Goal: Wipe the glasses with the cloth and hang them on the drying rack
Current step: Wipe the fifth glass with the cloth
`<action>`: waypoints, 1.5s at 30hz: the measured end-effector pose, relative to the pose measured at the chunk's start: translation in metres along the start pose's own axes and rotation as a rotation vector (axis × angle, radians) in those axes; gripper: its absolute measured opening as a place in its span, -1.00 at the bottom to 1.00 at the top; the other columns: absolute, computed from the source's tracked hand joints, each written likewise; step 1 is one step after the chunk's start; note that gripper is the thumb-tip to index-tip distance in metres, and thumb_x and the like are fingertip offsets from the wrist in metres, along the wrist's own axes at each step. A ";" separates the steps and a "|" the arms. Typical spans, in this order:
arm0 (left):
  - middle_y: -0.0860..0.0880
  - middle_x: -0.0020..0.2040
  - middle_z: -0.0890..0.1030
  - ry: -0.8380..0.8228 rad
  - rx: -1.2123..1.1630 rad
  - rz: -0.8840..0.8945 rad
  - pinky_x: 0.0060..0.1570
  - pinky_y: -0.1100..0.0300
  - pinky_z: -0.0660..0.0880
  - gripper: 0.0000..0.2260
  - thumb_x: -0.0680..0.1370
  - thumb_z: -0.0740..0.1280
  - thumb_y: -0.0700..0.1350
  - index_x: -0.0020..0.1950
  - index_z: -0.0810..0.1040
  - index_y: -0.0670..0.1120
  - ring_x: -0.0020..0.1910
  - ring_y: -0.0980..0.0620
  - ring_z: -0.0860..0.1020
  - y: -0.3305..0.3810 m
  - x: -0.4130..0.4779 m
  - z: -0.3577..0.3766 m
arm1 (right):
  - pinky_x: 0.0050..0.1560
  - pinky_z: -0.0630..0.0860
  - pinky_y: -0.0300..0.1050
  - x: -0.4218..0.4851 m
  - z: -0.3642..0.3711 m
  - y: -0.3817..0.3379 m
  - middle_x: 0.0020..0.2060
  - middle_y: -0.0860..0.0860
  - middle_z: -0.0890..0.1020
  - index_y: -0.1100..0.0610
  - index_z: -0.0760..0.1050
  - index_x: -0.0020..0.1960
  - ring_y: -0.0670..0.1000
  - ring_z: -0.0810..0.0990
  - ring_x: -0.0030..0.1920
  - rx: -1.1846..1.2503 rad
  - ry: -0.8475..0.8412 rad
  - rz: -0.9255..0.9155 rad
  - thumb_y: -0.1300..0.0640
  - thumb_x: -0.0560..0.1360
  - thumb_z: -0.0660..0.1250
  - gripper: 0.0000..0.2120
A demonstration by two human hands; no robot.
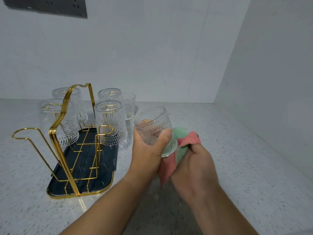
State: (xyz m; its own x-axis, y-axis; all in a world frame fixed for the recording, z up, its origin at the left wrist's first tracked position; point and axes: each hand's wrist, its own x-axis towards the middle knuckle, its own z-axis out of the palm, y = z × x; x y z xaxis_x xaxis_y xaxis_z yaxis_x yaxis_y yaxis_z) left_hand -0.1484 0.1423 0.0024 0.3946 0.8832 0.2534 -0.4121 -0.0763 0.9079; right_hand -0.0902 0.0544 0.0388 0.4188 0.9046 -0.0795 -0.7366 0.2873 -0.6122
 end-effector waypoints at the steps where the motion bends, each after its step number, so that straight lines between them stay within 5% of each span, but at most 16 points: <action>1: -0.01 0.19 0.73 -0.026 -0.002 -0.009 0.14 0.18 0.66 -0.39 0.42 0.57 -0.06 0.42 0.45 -0.04 0.18 0.07 0.71 -0.002 -0.002 0.002 | 0.43 0.43 0.24 0.006 0.000 -0.001 0.26 0.32 0.63 0.36 0.52 0.36 0.30 0.62 0.30 0.000 -0.003 -0.004 0.00 0.70 0.02 -0.48; 4: -0.02 0.10 0.75 -0.079 -0.049 -0.058 -0.01 0.21 0.67 -0.48 0.43 0.55 -0.18 0.35 0.48 -0.07 0.12 0.03 0.73 -0.005 -0.008 0.007 | 0.50 0.35 0.23 0.018 -0.001 0.007 0.31 0.30 0.61 0.31 0.49 0.42 0.29 0.58 0.35 0.061 -0.004 0.038 -0.15 0.69 0.00 -0.38; 7: -0.11 0.25 0.70 -0.060 -0.038 -0.017 0.25 0.02 0.64 -0.31 0.35 0.53 0.01 0.44 0.45 -0.09 0.25 -0.04 0.69 -0.004 -0.004 0.006 | 0.55 0.29 0.18 0.020 -0.003 0.022 0.34 0.26 0.60 0.25 0.48 0.45 0.25 0.54 0.41 0.090 -0.033 0.071 -0.23 0.70 -0.05 -0.33; 9: -0.06 0.29 0.68 -0.037 -0.046 0.006 0.30 0.07 0.61 -0.28 0.34 0.52 0.05 0.47 0.42 -0.04 0.28 0.02 0.67 -0.003 -0.002 0.003 | 0.48 0.37 0.14 0.018 -0.004 0.024 0.33 0.22 0.62 0.21 0.48 0.46 0.21 0.55 0.40 0.059 -0.028 0.100 -0.24 0.69 -0.07 -0.33; 12: 0.07 0.22 0.70 -0.011 -0.011 0.033 0.15 0.28 0.61 -0.34 0.34 0.55 0.02 0.40 0.43 0.08 0.22 0.15 0.68 -0.002 -0.001 0.001 | 0.34 0.47 0.05 0.014 -0.004 0.022 0.28 0.19 0.66 0.22 0.49 0.43 0.15 0.60 0.35 0.000 -0.013 0.126 -0.18 0.72 -0.08 -0.37; 15: 0.15 0.14 0.72 -0.016 0.021 0.034 0.08 0.35 0.59 -0.39 0.35 0.57 -0.01 0.36 0.43 0.10 0.17 0.18 0.69 -0.002 -0.001 0.001 | 0.45 0.40 0.07 0.007 -0.004 0.016 0.28 0.20 0.66 0.26 0.50 0.42 0.15 0.60 0.35 -0.079 -0.002 0.119 -0.06 0.72 -0.02 -0.47; 21: -0.01 0.19 0.70 -0.026 0.036 -0.014 0.04 0.35 0.60 -0.45 0.51 0.56 -0.22 0.42 0.41 -0.03 0.14 0.17 0.70 -0.004 -0.002 0.000 | 0.40 0.49 0.14 0.008 -0.009 0.009 0.23 0.22 0.68 0.29 0.55 0.35 0.20 0.65 0.28 -0.192 0.057 0.069 0.04 0.73 0.10 -0.58; 23: -0.08 0.13 0.73 -0.041 -0.037 -0.084 -0.05 0.22 0.68 -0.51 0.54 0.53 -0.22 0.40 0.43 -0.08 0.07 0.07 0.74 -0.003 -0.006 0.003 | 0.26 0.59 0.10 0.016 -0.008 0.003 0.19 0.22 0.70 0.27 0.57 0.33 0.21 0.69 0.22 -0.254 0.105 0.017 0.04 0.71 0.16 -0.61; 26: -0.23 -0.06 0.69 -0.085 -0.099 -0.130 -0.16 -0.46 0.57 -0.36 0.46 0.58 0.10 0.39 0.46 -0.18 -0.16 -0.45 0.60 -0.001 -0.010 0.005 | 0.25 0.61 0.15 0.027 -0.004 -0.003 0.14 0.17 0.73 0.16 0.57 0.32 0.18 0.73 0.13 -0.359 0.156 -0.054 -0.01 0.66 0.30 -0.67; 27: -0.25 -0.05 0.69 -0.091 -0.115 -0.148 -0.07 -0.55 0.54 -0.32 0.43 0.57 0.17 0.40 0.47 -0.17 -0.16 -0.45 0.59 -0.002 -0.010 0.004 | 0.27 0.59 0.16 0.029 -0.003 -0.004 0.14 0.13 0.73 0.11 0.57 0.32 0.16 0.73 0.14 -0.401 0.159 -0.056 -0.06 0.62 0.35 -0.65; 29: -0.23 0.16 0.72 -0.064 -0.141 -0.178 0.25 -0.42 0.55 -0.36 0.42 0.55 0.16 0.41 0.50 -0.06 0.15 -0.32 0.69 -0.002 -0.010 0.004 | 0.36 0.52 0.19 0.030 -0.002 -0.003 0.18 0.07 0.72 0.04 0.56 0.33 0.12 0.71 0.20 -0.462 0.120 -0.020 -0.16 0.51 0.44 -0.53; 32: -0.15 0.28 0.70 -0.064 -0.167 -0.198 0.37 -0.28 0.51 -0.40 0.43 0.53 0.12 0.42 0.49 -0.02 0.29 -0.19 0.67 -0.004 -0.008 0.003 | 0.29 0.57 0.20 0.027 -0.004 -0.005 0.13 0.07 0.74 0.05 0.58 0.30 0.13 0.73 0.14 -0.511 0.113 -0.042 -0.05 0.57 0.44 -0.65; 35: -0.17 0.27 0.70 -0.023 -0.203 -0.211 0.31 -0.30 0.54 -0.42 0.45 0.54 0.15 0.39 0.49 -0.02 0.25 -0.21 0.69 -0.003 -0.008 0.003 | 0.29 0.58 0.19 0.026 -0.009 -0.001 0.14 0.03 0.74 -0.02 0.57 0.30 0.10 0.73 0.14 -0.576 0.181 -0.105 -0.07 0.63 0.33 -0.72; 38: -0.11 0.18 0.74 0.008 -0.148 -0.214 -0.02 -0.10 0.67 -0.51 0.50 0.54 0.16 0.33 0.50 0.04 -0.01 -0.11 0.75 -0.003 -0.009 0.005 | 0.34 0.54 0.17 0.025 -0.009 0.011 0.19 0.03 0.72 -0.03 0.57 0.34 0.08 0.71 0.20 -0.446 0.218 -0.028 -0.21 0.67 0.17 -0.60; 41: 0.00 0.17 0.75 0.024 -0.115 -0.176 0.11 0.05 0.69 -0.57 0.59 0.48 -0.05 0.42 0.46 -0.02 0.14 0.02 0.73 0.000 -0.011 0.006 | 0.33 0.53 0.10 0.022 -0.001 0.021 0.16 0.12 0.73 0.10 0.60 0.32 0.10 0.70 0.20 -0.181 0.266 0.059 -0.28 0.66 0.07 -0.43; 45: -0.06 0.12 0.72 0.078 -0.040 -0.095 0.09 0.14 0.68 -0.57 0.55 0.52 -0.20 0.37 0.47 -0.11 0.08 -0.02 0.73 0.002 -0.002 -0.001 | 0.44 0.45 0.13 0.014 0.006 0.034 0.13 0.20 0.73 0.24 0.57 0.32 0.15 0.68 0.22 -0.104 0.302 0.089 -0.23 0.69 0.07 -0.40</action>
State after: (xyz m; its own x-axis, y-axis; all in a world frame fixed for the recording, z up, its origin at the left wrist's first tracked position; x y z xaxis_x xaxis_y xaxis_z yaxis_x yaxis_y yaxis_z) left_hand -0.1509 0.1404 0.0036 0.3692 0.9189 0.1390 -0.4090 0.0264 0.9121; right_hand -0.1130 0.0785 0.0215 0.5051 0.7859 -0.3567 -0.7260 0.1634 -0.6680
